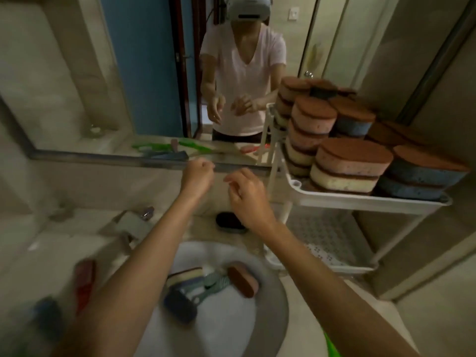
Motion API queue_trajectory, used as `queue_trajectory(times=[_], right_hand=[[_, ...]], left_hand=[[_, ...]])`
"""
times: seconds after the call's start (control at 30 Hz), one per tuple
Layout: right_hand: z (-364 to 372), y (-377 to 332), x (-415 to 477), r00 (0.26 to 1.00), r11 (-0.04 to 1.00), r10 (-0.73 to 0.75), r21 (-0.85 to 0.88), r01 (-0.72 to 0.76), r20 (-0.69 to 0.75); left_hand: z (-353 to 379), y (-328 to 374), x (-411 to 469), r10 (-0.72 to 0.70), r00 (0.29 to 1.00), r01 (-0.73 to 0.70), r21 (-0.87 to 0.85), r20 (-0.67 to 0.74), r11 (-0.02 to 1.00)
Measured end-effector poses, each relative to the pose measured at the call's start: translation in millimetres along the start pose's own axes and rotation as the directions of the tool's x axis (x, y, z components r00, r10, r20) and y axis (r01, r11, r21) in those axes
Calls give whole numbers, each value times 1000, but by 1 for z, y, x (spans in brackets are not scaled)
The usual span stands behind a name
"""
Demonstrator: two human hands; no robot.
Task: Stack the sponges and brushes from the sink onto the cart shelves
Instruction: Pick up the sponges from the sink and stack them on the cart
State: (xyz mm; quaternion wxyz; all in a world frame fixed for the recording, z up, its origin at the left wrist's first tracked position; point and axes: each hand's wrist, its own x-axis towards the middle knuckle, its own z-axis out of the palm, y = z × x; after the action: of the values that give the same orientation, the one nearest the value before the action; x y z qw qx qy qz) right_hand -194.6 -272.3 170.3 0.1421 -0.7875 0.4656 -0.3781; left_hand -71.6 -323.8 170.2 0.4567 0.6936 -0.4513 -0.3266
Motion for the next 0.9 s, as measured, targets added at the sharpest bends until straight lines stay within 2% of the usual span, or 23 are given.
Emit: queue_trajectory(times=[0.07,0.17,0.27,0.33,0.43,0.6,0.73,0.8,0.9], right_hand=[[45,26,-13,964,988,151,-19,-151,220],[97,74,-28,833,935,354,-189,-300,426],[124,113,-36,674,859,510,-354,-369,534],[139,133,-32,626,824,562,-430,-367,542],[158,153,-16,678,784,569,-555,-278,466],[179,174,-3,732,749,540,-633,-195,415],[188,187,-3,828,705,418,-708,-37,373],[189,189,-4,845,679,393,-735,0,363],[191,191,-4,846,638,376,-768,60,378]], left_hand=[[1,-50,0,-102,994,99,67,43,993],[10,-114,-4,-233,960,194,232,154,953],[22,-167,-10,-310,912,193,386,269,902],[26,-198,-10,-361,885,207,446,294,871],[29,-231,-8,-394,866,169,562,307,810],[19,-276,0,-430,851,90,722,302,686],[13,-314,4,-422,840,21,755,342,655],[12,-326,4,-404,831,-52,776,382,628],[11,-335,5,-332,841,-232,839,427,491]])
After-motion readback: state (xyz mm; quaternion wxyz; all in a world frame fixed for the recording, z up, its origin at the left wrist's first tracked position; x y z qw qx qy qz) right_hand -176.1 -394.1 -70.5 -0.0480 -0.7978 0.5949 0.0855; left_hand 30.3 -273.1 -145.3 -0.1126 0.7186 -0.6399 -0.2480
